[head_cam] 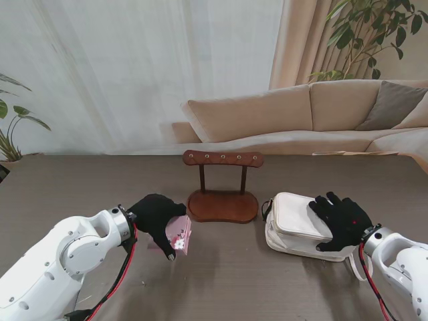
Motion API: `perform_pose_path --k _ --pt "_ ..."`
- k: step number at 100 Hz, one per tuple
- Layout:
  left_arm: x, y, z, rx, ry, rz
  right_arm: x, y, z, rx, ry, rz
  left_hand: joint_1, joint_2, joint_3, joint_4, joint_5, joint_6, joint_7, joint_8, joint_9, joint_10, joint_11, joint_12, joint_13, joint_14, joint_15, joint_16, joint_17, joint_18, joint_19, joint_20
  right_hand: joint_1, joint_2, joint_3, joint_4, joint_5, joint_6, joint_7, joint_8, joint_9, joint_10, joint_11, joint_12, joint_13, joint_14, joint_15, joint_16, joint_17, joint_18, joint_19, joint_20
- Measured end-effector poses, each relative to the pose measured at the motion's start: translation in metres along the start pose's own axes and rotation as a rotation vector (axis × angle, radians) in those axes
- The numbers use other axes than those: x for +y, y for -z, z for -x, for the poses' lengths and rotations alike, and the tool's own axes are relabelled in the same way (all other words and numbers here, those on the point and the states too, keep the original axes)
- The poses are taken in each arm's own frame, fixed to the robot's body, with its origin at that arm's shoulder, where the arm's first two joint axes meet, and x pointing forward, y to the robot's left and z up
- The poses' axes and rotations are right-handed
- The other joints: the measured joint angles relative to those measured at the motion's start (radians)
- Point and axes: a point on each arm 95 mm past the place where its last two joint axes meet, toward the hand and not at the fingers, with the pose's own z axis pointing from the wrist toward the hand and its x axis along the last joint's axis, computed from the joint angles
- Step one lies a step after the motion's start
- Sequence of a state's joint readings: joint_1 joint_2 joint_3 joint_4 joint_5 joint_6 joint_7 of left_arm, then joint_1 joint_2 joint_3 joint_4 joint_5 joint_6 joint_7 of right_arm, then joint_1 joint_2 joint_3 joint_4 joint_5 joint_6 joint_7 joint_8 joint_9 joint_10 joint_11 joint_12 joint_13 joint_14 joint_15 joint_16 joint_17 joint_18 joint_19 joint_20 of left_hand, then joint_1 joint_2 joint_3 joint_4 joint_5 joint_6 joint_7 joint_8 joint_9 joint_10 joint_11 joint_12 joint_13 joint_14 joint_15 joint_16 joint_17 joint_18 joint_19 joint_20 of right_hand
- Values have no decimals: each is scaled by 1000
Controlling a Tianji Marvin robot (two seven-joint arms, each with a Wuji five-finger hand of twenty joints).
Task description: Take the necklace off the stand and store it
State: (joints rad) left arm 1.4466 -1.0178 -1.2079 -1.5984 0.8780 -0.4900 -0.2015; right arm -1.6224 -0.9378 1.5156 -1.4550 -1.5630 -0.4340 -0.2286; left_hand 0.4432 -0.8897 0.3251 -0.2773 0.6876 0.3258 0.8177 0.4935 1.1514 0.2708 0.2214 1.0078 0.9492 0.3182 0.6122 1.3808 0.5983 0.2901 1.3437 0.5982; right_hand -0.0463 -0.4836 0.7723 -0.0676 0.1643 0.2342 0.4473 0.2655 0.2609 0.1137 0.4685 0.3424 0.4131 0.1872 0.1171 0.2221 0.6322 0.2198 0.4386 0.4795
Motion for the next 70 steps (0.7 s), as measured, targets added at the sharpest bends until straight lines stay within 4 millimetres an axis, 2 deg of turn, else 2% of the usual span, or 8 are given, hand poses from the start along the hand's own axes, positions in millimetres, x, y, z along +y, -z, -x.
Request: perform_pose_path --k 15,33,46,53,56,63,67,70 --pt "1 0 0 -2 2 1 -4 -10 -2 10 41 -18 0 0 0 0 0 0 0 0 0 0 0 0 0 0 1 0 0 0 0 0 40 -15 -18 0 -11 28 34 -22 0 14 19 0 0 13 1 0 0 2 0 0" --pt "0 3 0 -7 1 -1 -9 -21 -7 20 91 34 0 0 0 0 0 0 0 0 0 0 0 0 0 0 2 0 0 0 0 0 169 -140 -20 2 86 33 134 -54 115 28 36 -10 95 42 66 3 0 17 19 15" --pt "0 4 0 -9 1 -2 -10 -28 -11 18 105 82 0 0 0 0 0 0 0 0 0 0 1 0 0 0 3 0 0 0 0 0 233 -236 -27 2 261 9 175 -53 316 33 65 -8 294 34 166 53 16 25 224 16" --pt "0 4 0 -10 1 -2 -13 -31 -13 15 88 120 0 0 0 0 0 0 0 0 0 0 1 0 0 0 3 0 0 0 0 0 279 -248 -121 30 371 -22 178 -49 466 5 80 22 432 -8 235 97 17 25 369 -1" --pt "0 4 0 -10 0 -3 -15 -32 -13 17 81 131 0 0 0 0 0 0 0 0 0 0 1 0 0 0 3 0 0 0 0 0 280 -261 -106 27 404 -28 190 -67 526 -5 83 36 480 -26 256 111 17 25 425 -18" --pt "0 4 0 -11 1 -4 -17 -35 -15 23 68 150 0 0 0 0 0 0 0 0 0 0 1 1 0 0 3 0 0 0 0 0 243 -361 130 -202 479 -30 254 -174 650 -7 80 54 595 -71 315 150 17 11 539 -34" --pt "0 5 0 -12 1 -4 -17 -37 -15 25 61 158 0 0 0 0 0 0 0 0 0 0 1 1 0 0 3 0 0 0 0 0 240 -395 178 -276 510 -30 279 -205 707 -5 62 74 640 -76 337 165 17 -14 585 -51" --pt "0 5 -1 -12 1 -4 -17 -39 -15 26 55 164 0 0 0 0 0 0 0 0 0 0 1 1 0 0 3 0 0 0 0 0 239 -406 179 -301 540 -30 285 -217 750 -4 53 90 670 -82 358 178 17 -14 615 -51"
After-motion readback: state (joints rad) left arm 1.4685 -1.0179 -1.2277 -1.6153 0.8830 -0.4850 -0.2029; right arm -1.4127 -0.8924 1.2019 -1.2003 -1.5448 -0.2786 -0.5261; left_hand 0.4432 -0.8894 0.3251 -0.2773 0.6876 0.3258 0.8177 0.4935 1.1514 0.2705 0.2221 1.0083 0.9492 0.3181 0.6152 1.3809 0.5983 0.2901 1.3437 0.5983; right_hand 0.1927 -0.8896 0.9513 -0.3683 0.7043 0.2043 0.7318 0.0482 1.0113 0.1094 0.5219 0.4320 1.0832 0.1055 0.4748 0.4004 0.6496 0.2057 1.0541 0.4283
